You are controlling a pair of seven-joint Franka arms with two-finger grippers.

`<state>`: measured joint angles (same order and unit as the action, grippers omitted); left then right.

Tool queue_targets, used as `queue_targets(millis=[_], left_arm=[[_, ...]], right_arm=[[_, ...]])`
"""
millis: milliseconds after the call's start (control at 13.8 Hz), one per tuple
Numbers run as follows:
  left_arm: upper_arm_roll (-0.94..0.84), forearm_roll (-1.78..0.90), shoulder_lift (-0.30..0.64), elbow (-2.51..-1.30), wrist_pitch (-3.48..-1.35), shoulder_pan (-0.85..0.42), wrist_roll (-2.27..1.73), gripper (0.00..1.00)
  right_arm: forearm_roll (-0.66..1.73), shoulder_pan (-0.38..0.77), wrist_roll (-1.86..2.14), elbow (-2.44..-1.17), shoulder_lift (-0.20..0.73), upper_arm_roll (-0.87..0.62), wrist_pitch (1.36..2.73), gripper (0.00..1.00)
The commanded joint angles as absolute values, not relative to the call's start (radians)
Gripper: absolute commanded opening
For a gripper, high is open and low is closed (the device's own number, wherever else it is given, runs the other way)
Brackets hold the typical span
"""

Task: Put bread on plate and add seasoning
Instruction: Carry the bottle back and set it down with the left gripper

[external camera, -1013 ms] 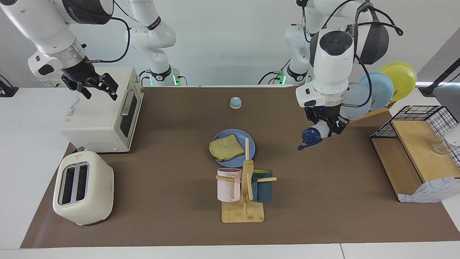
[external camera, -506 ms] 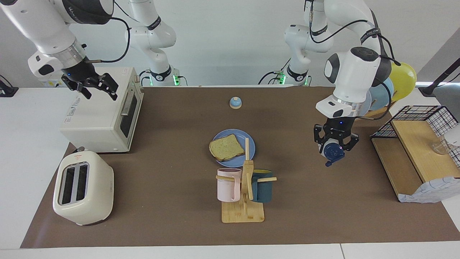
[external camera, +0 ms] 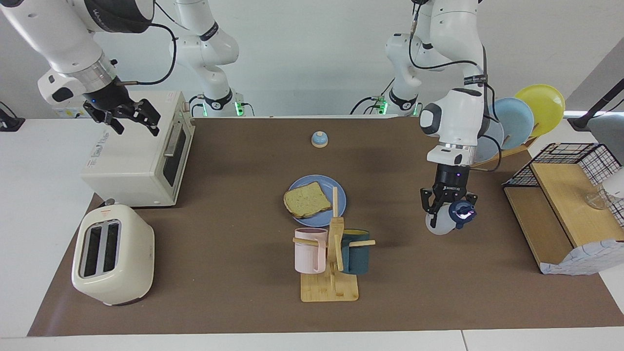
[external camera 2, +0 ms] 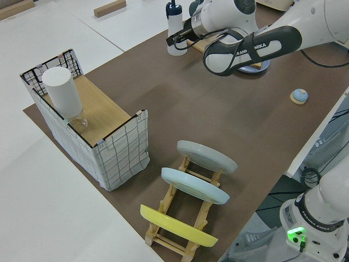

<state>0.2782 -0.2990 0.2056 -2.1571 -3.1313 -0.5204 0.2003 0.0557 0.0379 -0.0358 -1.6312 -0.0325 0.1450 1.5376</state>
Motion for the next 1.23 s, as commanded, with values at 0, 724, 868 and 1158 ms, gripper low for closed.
queue_targets(millis=[0, 724, 868, 1158], left_arm=[[0.278, -0.35, 0.328, -2.116, -3.287, -0.532, 0.184, 0.0], [0.117, -0.338, 0.627, -1.893, -3.496, -0.421, 0.17, 0.0], [0.072, -0.33, 0.629, -1.876, -3.494, -0.382, 0.17, 0.0], [0.069, -0.314, 0.629, -1.902, -3.494, -0.391, 0.172, 0.0]], right_arm=[[0.046, 0.038, -0.015, -1.652, -0.054, 0.147, 1.543, 1.0], [0.046, 0.038, -0.015, -1.652, -0.054, 0.147, 1.543, 1.0], [0.046, 0.038, -0.015, -1.652, -0.054, 0.147, 1.543, 1.0], [0.046, 0.038, -0.015, -1.652, -0.054, 0.147, 1.543, 1.0]])
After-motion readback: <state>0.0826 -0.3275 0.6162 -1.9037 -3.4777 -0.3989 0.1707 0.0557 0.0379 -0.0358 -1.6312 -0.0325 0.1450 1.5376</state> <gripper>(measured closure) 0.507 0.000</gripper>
